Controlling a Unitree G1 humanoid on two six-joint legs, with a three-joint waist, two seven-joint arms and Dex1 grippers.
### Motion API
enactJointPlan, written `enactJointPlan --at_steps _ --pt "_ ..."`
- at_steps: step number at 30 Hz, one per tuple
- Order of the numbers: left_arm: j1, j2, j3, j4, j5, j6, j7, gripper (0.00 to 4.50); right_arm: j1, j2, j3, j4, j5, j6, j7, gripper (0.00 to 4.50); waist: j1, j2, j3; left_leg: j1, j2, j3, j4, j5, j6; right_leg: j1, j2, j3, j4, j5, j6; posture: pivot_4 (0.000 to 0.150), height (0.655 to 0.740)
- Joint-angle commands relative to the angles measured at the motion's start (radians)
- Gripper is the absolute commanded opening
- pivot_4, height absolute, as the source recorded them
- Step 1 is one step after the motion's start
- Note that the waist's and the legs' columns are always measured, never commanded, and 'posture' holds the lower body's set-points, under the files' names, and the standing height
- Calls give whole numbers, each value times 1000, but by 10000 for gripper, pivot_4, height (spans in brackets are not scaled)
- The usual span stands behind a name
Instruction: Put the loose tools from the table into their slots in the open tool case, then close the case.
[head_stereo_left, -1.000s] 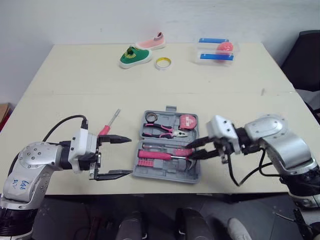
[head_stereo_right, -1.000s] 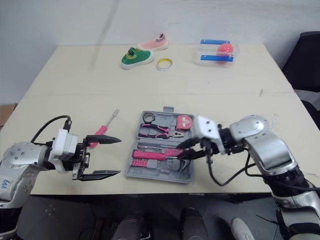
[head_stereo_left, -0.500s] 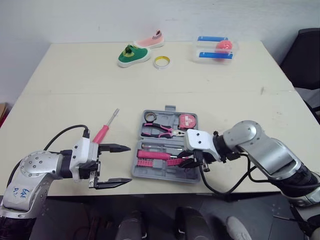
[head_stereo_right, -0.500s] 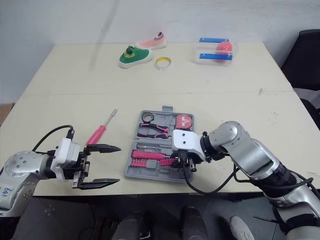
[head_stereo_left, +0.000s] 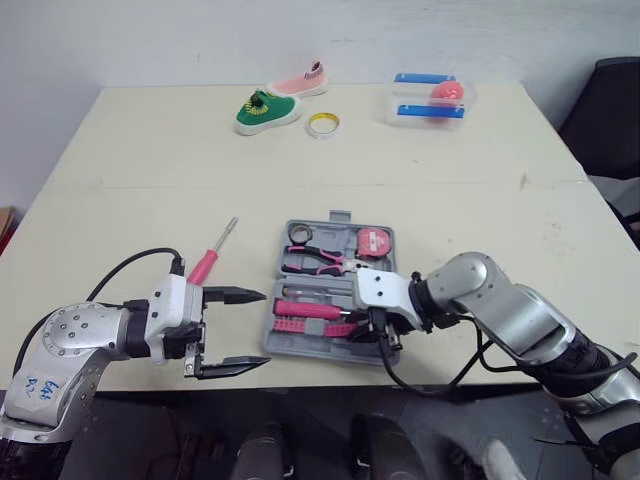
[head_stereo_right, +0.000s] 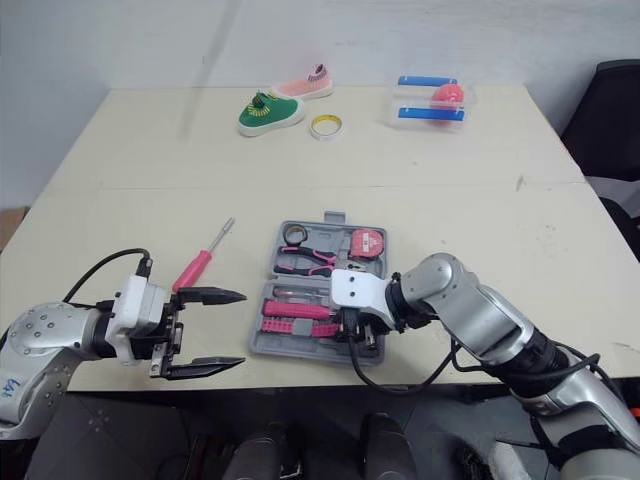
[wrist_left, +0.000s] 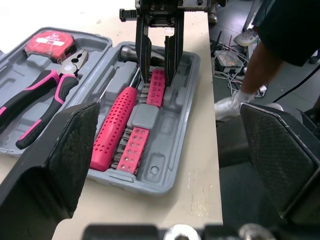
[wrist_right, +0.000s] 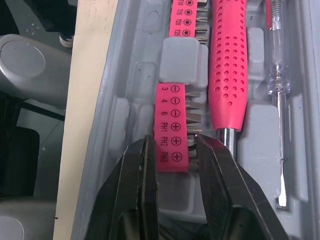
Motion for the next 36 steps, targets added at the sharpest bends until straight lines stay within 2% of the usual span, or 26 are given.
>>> enactJointPlan --at_steps 1,15,16,19,20,23,27,30,32,34,35,36 --pt "2 11 22 -40 -18 3 7 45000 -18 5 7 -8 -8 10 -5 7468 0 0 0 0 0 0 0 0 0 0 0 0 0 0 0 1500 7400" --pt "25 8 35 -42 -18 -1 11 45000 -14 42 -4 -13 4 44 -41 7468 -1 -1 -1 0 0 0 0 0 0 0 0 0 0 0 0 1500 7400" --pt "28 8 36 -44 -19 -1 12 45000 -11 45 -29 -16 20 25 -35 17735 -2 -1 -1 0 0 0 0 0 0 0 0 0 0 0 0 1500 7400" --pt "41 8 46 -50 -25 5 15 45000 0 -5 -90 -38 69 -63 41 28519 1 -1 -1 0 0 0 0 0 0 0 0 0 0 0 0 1500 7400" --pt "47 10 49 -55 -27 7 16 45000 4 -23 -114 -44 90 -73 64 33595 1 -1 -1 0 0 0 0 0 0 0 0 0 -1 0 0 1500 7400" --pt "65 12 60 -69 -31 14 19 45000 16 -60 -192 -36 156 -102 119 33595 2 -2 -1 0 0 0 0 -1 2 1 0 0 -2 0 0 1500 7400" --pt "63 2 53 -68 -27 12 28 45000 102 33 -299 49 248 -267 138 33595 2 -2 -1 0 0 -1 1 -1 1 2 0 0 -2 0 0 1500 7400" --pt "53 -5 41 -59 -19 7 31 45000 167 112 -333 148 266 -385 147 24764 1 -3 -1 1 0 0 1 -1 1 2 1 0 -1 0 0 1500 7400" --pt "47 -6 38 -53 -16 5 31 45000 188 123 -308 208 204 -501 164 16162 2 -3 -1 1 0 0 1 -1 1 2 1 0 0 0 0 1500 7400" --pt "42 -6 37 -48 -15 4 30 45000 194 134 -286 253 158 -564 154 4265 2 -3 -1 1 0 1 1 -1 1 2 1 -1 -1 0 0 1500 7400" --pt "36 -5 35 -44 -13 3 29 45000 195 142 -270 282 131 -599 148 567 2 -3 -1 1 0 1 1 -1 1 2 1 -1 -1 0 1 1500 7400" --pt "30 -4 33 -41 -11 3 29 45000 198 150 -257 314 103 -633 140 567 1 -3 -1 1 0 1 1 -1 1 2 1 -1 -1 0 1 1500 7400"
